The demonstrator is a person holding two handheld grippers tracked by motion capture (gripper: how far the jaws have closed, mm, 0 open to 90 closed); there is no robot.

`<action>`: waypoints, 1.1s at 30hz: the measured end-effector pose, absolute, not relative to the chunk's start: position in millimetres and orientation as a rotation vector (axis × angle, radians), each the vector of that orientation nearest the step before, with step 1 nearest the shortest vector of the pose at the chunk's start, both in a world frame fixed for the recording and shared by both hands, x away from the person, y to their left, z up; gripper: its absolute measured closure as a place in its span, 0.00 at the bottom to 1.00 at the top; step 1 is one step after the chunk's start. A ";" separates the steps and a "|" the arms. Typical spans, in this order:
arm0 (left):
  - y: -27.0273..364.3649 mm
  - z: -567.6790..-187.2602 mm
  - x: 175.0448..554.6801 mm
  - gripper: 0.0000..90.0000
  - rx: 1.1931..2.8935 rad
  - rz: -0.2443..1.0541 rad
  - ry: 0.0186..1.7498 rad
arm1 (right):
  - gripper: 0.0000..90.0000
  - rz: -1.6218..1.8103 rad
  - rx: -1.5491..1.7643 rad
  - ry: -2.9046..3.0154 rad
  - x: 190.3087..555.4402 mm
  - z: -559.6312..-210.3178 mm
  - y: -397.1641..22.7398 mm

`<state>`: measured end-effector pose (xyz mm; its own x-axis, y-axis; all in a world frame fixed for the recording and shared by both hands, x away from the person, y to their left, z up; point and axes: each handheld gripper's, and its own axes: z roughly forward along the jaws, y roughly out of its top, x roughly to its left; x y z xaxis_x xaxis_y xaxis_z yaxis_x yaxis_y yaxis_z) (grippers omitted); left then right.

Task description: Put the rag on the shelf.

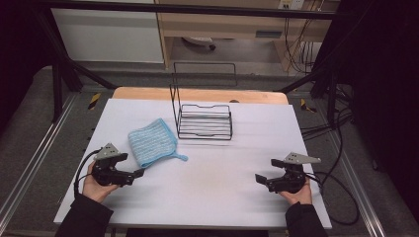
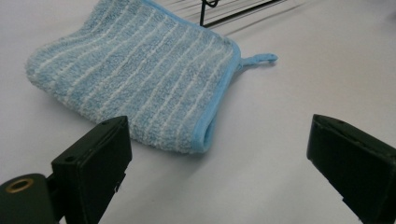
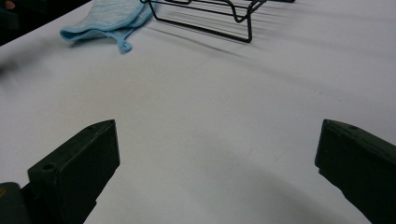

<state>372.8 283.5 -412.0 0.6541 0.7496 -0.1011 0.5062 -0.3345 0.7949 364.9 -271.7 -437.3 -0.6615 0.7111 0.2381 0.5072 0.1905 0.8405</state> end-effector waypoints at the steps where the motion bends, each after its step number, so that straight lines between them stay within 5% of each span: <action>1: 282.6 -411.1 373.2 0.07 2.008 0.361 0.976 | 0.01 1.464 1.175 2.257 364.9 -437.3 -271.7; 21: 255.3 -401.7 400.6 0.13 2.069 0.379 0.987 | 0.01 1.448 1.176 2.270 365.4 -438.2 -270.5; 33: 228.8 -412.1 420.7 0.32 2.136 0.405 1.017 | 0.01 1.432 1.168 2.277 366.1 -439.1 -270.1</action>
<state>420.7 228.8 -412.1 0.6387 0.7690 -0.0254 0.5410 -0.4254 0.7255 366.1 -270.1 -439.1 -0.6642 0.7134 0.2236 0.5105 0.2143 0.8328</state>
